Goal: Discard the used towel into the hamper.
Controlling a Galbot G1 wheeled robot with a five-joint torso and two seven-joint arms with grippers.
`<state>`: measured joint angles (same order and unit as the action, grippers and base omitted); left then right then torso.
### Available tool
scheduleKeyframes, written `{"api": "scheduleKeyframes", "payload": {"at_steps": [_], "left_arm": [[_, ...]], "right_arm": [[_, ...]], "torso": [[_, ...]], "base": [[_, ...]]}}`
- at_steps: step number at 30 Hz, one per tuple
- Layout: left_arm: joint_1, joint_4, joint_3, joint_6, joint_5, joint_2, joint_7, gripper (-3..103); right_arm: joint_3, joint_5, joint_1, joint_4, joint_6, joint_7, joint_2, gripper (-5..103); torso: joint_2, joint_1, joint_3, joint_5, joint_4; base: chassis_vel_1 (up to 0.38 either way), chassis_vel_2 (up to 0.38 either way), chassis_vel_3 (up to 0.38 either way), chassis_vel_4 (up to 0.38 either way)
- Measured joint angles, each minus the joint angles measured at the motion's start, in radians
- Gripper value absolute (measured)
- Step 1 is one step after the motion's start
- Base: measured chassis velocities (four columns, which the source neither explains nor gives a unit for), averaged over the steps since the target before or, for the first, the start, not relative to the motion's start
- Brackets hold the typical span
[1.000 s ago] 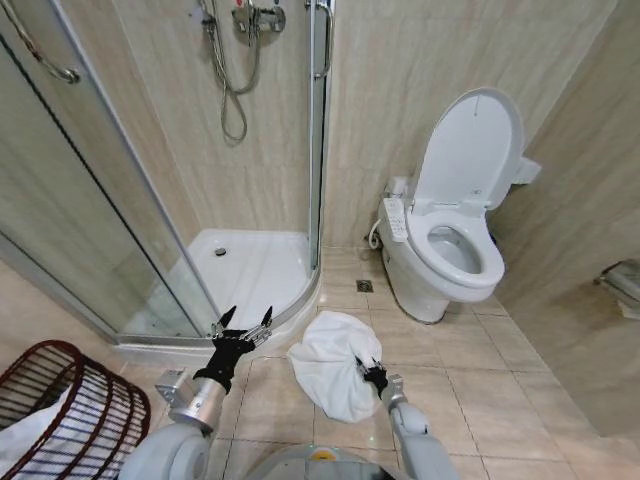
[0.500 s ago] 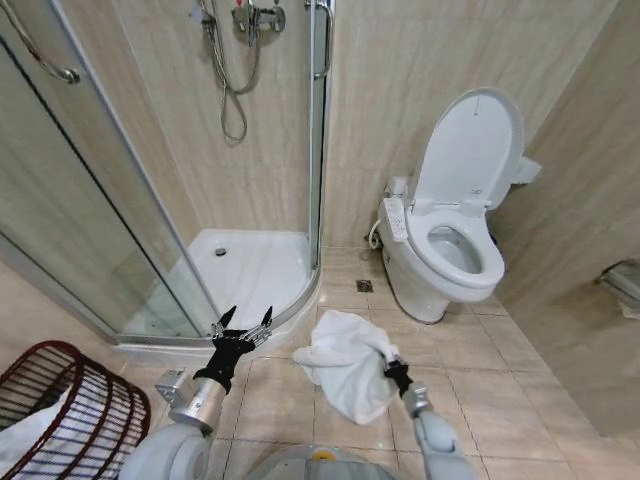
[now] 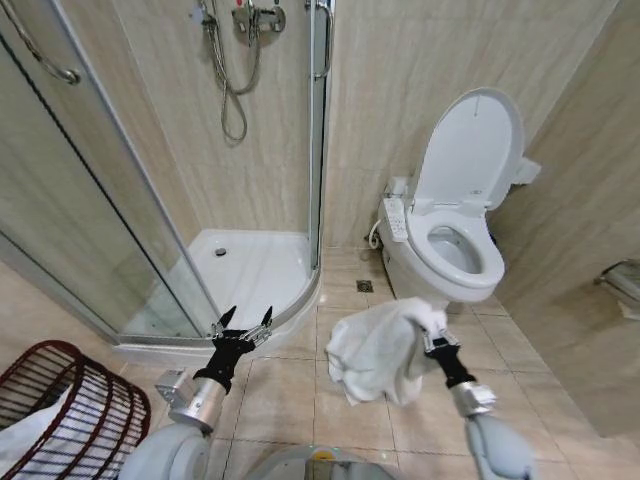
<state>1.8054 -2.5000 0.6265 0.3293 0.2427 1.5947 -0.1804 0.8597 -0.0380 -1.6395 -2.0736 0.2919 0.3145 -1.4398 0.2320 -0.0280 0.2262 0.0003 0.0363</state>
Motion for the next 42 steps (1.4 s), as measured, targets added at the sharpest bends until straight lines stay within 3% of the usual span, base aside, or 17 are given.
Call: {"api": "scheduleKeyframes", "payload": {"at_steps": [6,11,16,25,42], "left_arm": [[0.000,0.000,0.000,0.000,0.000,0.000,0.000,99],[0.000,0.000,0.000,0.000,0.000,0.000,0.000,99],[0.000,0.000,0.000,0.000,0.000,0.000,0.000,99],[0.000,0.000,0.000,0.000,0.000,0.000,0.000,99],[0.000,0.000,0.000,0.000,0.000,0.000,0.000,99]], "right_arm": [[0.063,-0.087,-0.043,-0.175,0.000,-0.039,-0.007,12],[0.128,0.002,0.013,-0.244,-0.001,-0.045,-0.002,12],[0.146,-0.035,0.057,-0.346,-0.072,-0.085,0.037,12],[0.127,-0.066,0.069,-0.372,-0.084,-0.121,0.042,12],[0.140,-0.113,0.083,-0.358,-0.095,-0.105,0.059,12]], "torso": [[0.000,0.000,0.000,-0.0004,0.0000],[0.000,0.000,0.000,0.0004,0.0002],[0.000,0.000,0.000,-0.0008,0.0001],[0.010,-0.005,0.005,-0.0007,0.0000],[0.087,-0.028,0.059,-0.0003,0.0002]], "base": [[0.000,0.000,0.000,0.000],[0.000,0.000,0.000,0.000],[0.000,0.000,0.000,0.000],[0.000,0.000,0.000,0.000],[0.000,0.000,0.000,0.000]]}}
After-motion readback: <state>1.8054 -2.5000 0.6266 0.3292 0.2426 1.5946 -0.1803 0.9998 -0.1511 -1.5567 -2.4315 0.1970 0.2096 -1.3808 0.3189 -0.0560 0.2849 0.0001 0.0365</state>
